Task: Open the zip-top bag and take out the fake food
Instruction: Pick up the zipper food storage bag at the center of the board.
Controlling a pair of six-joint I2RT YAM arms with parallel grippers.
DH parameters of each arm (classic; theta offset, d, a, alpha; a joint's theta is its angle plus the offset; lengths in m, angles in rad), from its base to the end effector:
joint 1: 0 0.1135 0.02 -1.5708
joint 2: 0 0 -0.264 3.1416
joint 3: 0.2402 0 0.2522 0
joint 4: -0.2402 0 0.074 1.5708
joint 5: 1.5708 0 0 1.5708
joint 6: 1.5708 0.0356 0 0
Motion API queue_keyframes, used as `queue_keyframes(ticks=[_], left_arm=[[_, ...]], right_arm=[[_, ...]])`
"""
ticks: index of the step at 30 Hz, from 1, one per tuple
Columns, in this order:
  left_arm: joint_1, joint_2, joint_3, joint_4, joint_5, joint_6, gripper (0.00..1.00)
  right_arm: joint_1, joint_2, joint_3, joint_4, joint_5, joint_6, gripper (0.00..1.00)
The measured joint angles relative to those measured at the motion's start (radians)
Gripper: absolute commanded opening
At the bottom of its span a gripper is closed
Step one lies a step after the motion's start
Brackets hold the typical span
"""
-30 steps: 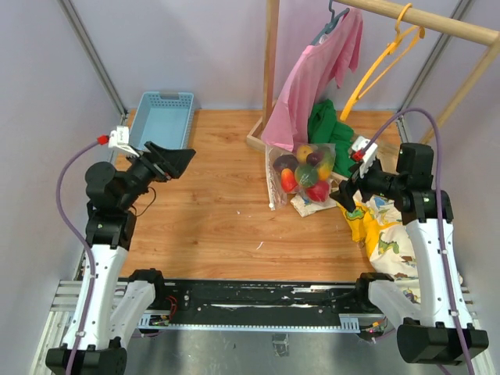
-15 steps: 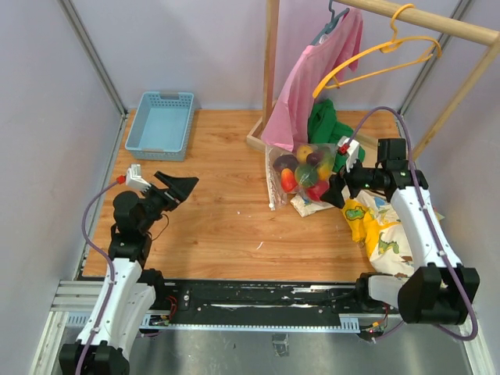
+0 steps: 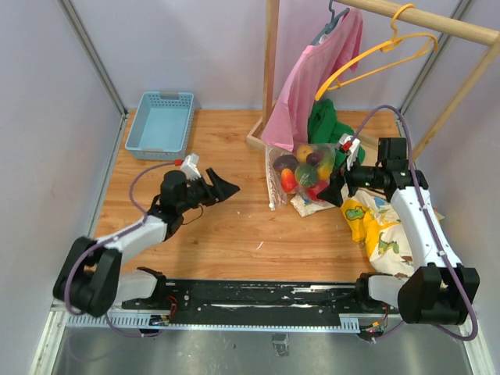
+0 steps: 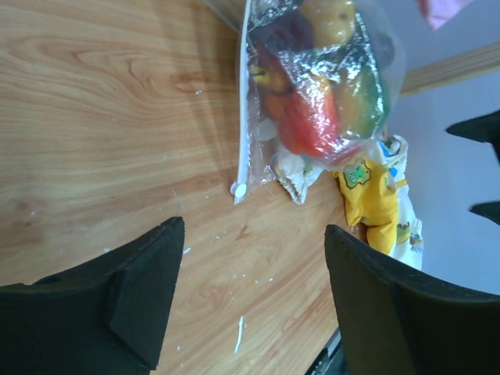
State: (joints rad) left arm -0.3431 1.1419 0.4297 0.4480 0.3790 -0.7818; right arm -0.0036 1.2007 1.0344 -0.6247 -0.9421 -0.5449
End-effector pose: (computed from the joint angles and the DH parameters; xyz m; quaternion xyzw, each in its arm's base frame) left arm 0.2199 -0.0925 0.2110 -0.0579 0.7861 -0.4449 0.4252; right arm 0.2429 0.0279 0.3107 -0.3866 0.7481 0.3123 0.4397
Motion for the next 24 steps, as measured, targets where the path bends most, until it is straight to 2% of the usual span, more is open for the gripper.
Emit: queue_keyframes(ticks=[2,6,8,15,24], left_arm=[[-0.033,0.141,0.051,0.038,0.001,0.005,0.67],[-0.087,0.352,0.157,0.108,0.007,0.004,0.48],[-0.106,0.447,0.208,0.146,0.020,-0.008,0.42],[-0.160,0.743,0.391,0.221,0.086,-0.039,0.40],[-0.169,0.925,0.528,0.245,0.150,-0.052,0.36]], right_arm=[[0.000,-0.014,-0.003,0.000,0.000,0.003,0.98],[0.000,-0.043,-0.023,-0.002,0.000,0.014,0.98],[0.000,-0.048,-0.029,-0.006,0.002,0.015,0.98],[0.000,-0.057,-0.057,-0.028,0.009,0.019,0.98],[0.000,-0.050,-0.064,-0.031,0.003,0.055,0.98]])
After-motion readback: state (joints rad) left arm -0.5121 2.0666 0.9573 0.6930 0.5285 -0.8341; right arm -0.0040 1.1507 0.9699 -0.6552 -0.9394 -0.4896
